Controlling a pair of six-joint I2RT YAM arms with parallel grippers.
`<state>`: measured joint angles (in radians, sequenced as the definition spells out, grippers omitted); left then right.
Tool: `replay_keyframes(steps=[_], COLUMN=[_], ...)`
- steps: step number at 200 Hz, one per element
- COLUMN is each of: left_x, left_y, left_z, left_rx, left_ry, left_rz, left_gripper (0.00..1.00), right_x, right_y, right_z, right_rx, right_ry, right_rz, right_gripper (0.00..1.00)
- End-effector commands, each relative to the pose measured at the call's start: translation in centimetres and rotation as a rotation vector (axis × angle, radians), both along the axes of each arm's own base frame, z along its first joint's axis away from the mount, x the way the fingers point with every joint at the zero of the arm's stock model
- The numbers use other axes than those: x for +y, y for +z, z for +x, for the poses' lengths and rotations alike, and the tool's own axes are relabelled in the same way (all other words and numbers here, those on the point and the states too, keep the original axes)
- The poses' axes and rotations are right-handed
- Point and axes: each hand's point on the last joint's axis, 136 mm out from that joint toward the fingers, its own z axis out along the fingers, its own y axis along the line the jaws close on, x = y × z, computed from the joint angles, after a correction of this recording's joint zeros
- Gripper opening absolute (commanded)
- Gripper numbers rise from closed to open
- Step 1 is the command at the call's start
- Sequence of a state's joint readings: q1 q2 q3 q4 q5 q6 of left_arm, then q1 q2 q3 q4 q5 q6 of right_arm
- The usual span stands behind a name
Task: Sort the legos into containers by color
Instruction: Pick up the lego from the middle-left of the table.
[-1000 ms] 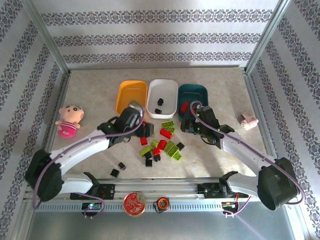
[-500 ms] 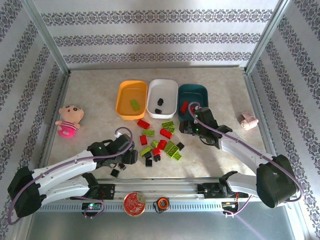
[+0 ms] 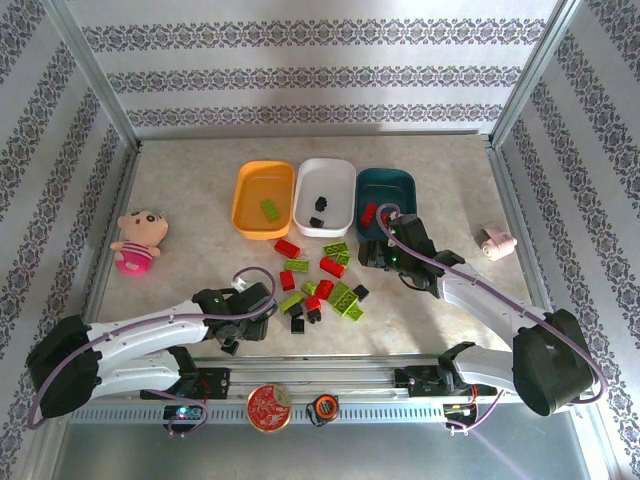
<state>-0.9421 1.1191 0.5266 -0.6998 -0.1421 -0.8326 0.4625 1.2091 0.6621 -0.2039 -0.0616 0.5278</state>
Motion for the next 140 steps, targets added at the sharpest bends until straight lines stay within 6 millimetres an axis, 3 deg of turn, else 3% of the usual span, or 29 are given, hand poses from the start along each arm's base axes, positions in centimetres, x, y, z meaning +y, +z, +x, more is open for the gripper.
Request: replay_keyframes(steps=[1, 42, 84, 113, 140], left_x=[1.3, 0.9, -0.4, -1.5, -3.8], left_y=[-1.0, -1.9, -1.7, -0.5, 2.9], left_z=[-1.4, -1.9, -1.1, -0.3, 2.6], left_rx=[0.041, 0.054, 0.023, -0.012, -0.112], left_ry=[0.008, -0.015, -0.039, -0.058, -0.097], left_rz=[0.068, 0.09, 0.059, 0.03, -0.029], left_gripper=[0.61, 0.6, 0.39, 0.27, 0.25], right_x=[0.1, 0.0, -0.3, -0.5, -0.8], right_y=[0.0, -0.1, -0.4, -0.5, -0.3], right_z=[0.0, 0.0, -0.1, -0.1, -0.2], right_rx=[-0.008, -0.005, -0.002, -0.003, -0.008], right_ry=[0.001, -0.002, -0.006, -0.015, -0.026], right_rz=[0.006, 0.005, 0.002, 0.005, 0.009], right_gripper=[0.73, 0.73, 0.73, 0.73, 0.73])
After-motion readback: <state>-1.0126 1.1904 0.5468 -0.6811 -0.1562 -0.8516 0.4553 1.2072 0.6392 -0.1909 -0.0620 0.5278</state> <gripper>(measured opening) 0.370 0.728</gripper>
